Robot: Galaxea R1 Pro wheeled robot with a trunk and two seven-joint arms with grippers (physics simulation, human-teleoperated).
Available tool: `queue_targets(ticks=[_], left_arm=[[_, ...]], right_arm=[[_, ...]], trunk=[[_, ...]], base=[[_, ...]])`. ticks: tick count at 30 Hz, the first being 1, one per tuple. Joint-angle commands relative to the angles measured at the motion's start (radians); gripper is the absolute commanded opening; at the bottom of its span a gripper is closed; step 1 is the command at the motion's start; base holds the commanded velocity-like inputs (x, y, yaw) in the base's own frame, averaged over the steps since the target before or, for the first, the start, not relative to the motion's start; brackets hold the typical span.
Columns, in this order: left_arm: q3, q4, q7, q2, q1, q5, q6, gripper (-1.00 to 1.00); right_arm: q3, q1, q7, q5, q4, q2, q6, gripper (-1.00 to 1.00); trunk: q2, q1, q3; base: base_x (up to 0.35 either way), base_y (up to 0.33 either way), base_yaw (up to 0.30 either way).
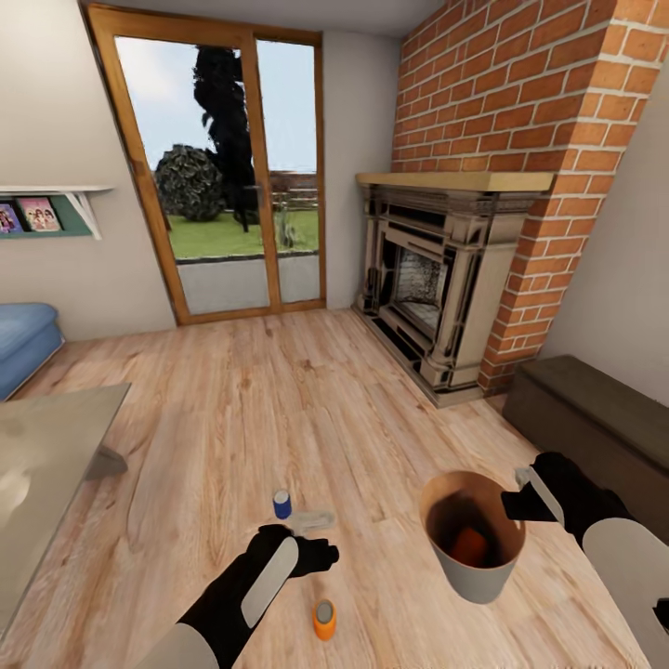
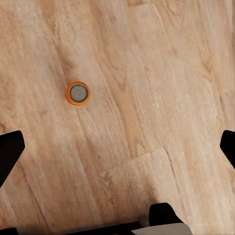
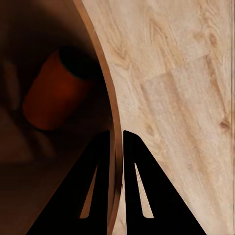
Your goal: Put the three can of soda from the living room inside the tash can in the kitchen.
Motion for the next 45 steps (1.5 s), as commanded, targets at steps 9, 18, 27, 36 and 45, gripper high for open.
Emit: queue_targets(ticks=[9,18,27,36,45], left_arm=[[0.0,0.0,-0.004,0.002,0.0,0.0,-0.008,1.0],[0.0,0.0,-0.008,0.005,0.001,0.0,-0.031,1.0],[0.0,0.0,-0.009,0.005,0.002,0.0,-0.037,1.0],[0.0,0.0,-0.01,0.004,0.002,0.0,-0.037,1.0],[0.0,0.0,-0.011,0.003,0.002,0.001,-0.038,1.0]], right_arm=[[0.0,0.0,0.006,-0.006,-0.001,0.001,0.0,-1.0],[-0.002,0.0,0.006,-0.006,-0.001,-0.001,-0.001,-1.0],[-0.002,0.001,0.006,-0.006,-0.001,-0.001,-0.001,-1.0],[-0.002,0.001,0.006,-0.005,-0.001,-0.001,0.0,-1.0],[-0.002,0.001,0.006,-0.005,-0.001,-0.001,0.0,-1.0]], trunk=[[0.0,0.0,0.0],[0.0,0.0,0.0],[0.0,0.0,-0.002],[0.0,0.0,-0.001],[0.0,0.0,0.01]], base=[[0.0,0.0,-0.203],[0.0,0.0,-0.031],[0.0,0.0,-0.046],[0.0,0.0,-0.005],[0.0,0.0,0.0]])
